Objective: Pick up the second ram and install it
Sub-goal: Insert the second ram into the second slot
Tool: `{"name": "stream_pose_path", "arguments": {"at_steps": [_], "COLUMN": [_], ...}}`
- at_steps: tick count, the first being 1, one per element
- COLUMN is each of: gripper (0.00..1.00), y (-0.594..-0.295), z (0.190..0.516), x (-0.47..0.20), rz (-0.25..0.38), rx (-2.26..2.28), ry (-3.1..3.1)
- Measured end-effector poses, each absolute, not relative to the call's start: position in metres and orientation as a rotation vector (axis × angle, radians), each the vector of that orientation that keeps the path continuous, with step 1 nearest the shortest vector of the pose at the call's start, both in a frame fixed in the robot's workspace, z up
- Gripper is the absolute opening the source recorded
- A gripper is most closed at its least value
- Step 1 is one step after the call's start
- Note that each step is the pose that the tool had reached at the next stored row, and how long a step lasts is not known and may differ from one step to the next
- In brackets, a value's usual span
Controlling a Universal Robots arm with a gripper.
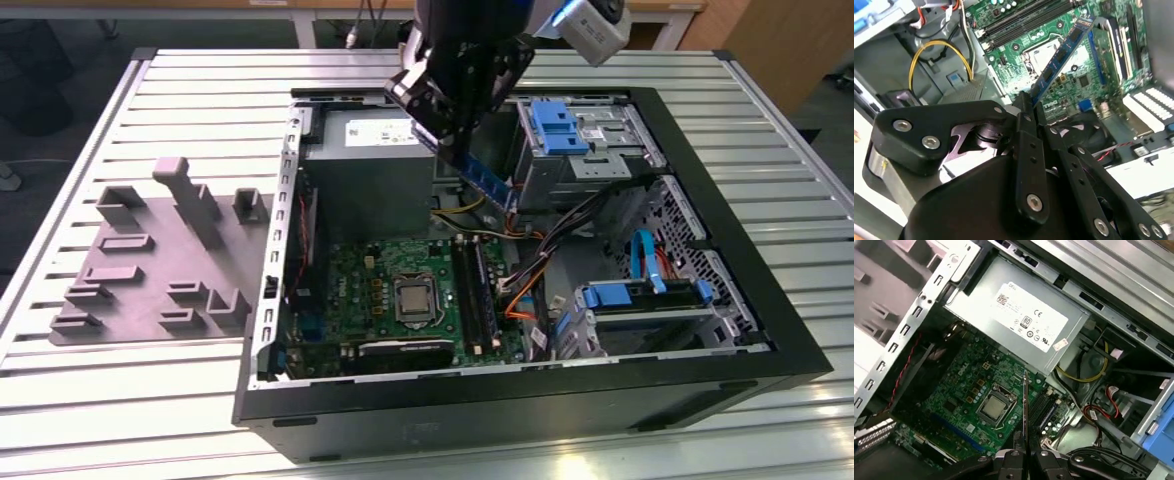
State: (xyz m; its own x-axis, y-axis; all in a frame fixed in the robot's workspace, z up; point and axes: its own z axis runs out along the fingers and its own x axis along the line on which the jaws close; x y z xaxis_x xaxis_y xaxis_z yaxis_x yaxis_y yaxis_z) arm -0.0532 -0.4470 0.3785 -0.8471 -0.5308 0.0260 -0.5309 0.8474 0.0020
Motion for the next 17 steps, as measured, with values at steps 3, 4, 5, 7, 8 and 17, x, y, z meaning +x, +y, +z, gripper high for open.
{"name": "stream_pose_path", "arguments": {"at_steps": [3,4,5,7,8,17], "gripper": [0.14,0.14,0.14,0.14,0.14,0.14], "y": [-0.447,-0.447,-0.447,-0.447,-0.447,-0.447], "z": [0.3771,0.3767,0.3762,0.3753,0.3749,0.3702], "x": [-0.0532,-0.0532,-0.0532,-0.0532,-0.0532,-0.0527], "rz": [0.008,0.007,0.007,0.007,0.007,0.006], "rx": [0.777,0.75,0.723,0.668,0.64,0.436], "ry": [-3.017,-3.024,-3.031,-3.043,-3.049,-3.084]}}
